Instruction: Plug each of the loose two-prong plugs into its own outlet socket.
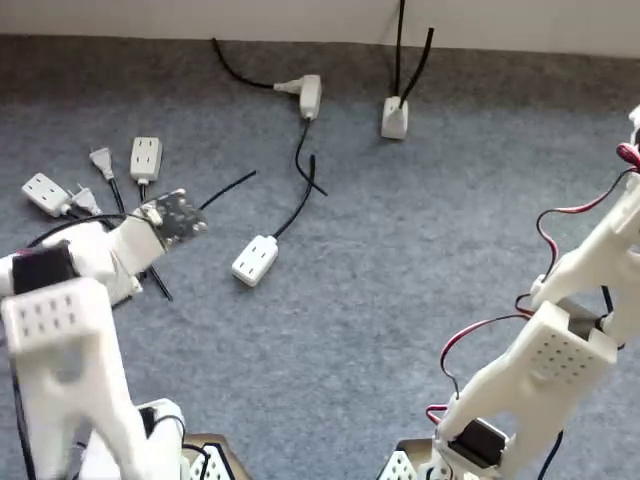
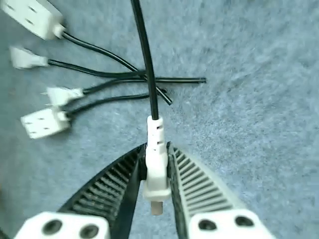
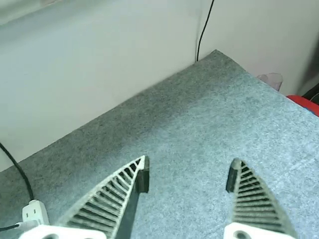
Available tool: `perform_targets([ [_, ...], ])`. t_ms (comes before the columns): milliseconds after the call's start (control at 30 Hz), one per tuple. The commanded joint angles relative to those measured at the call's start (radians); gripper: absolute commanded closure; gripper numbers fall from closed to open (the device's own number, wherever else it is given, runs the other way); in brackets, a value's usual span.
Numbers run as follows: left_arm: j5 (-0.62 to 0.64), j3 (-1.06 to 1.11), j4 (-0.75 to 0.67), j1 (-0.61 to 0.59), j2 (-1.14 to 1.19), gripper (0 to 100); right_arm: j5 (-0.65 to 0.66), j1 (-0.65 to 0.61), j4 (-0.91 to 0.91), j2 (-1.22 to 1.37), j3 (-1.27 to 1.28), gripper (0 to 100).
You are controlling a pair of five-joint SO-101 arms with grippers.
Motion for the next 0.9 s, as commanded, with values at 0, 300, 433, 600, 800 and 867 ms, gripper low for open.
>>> perform_targets([
  [0,0.155,-0.097,0.052,0.18,-0.357,95,-0.011,-0.065,0.042,-0.056,-0.102,74.5],
  [300,0.646,-0.008,-0.192,0.364,-0.716,99,-0.011,-0.088,0.042,-0.054,-0.101,74.5],
  [433,1.037,0.027,-0.362,0.367,-0.717,99,-0.011,-0.101,0.042,-0.054,-0.101,74.5],
  [600,1.467,0.11,-0.537,0.371,-0.719,99,-0.012,-0.133,0.044,-0.053,-0.099,74.5],
  [800,1.855,0.239,-0.776,0.372,-0.725,99,-0.012,-0.243,0.045,-0.054,-0.097,74.5],
  [867,1.923,0.274,-0.83,0.372,-0.725,99,-0.012,-0.292,0.045,-0.058,-0.064,74.5],
])
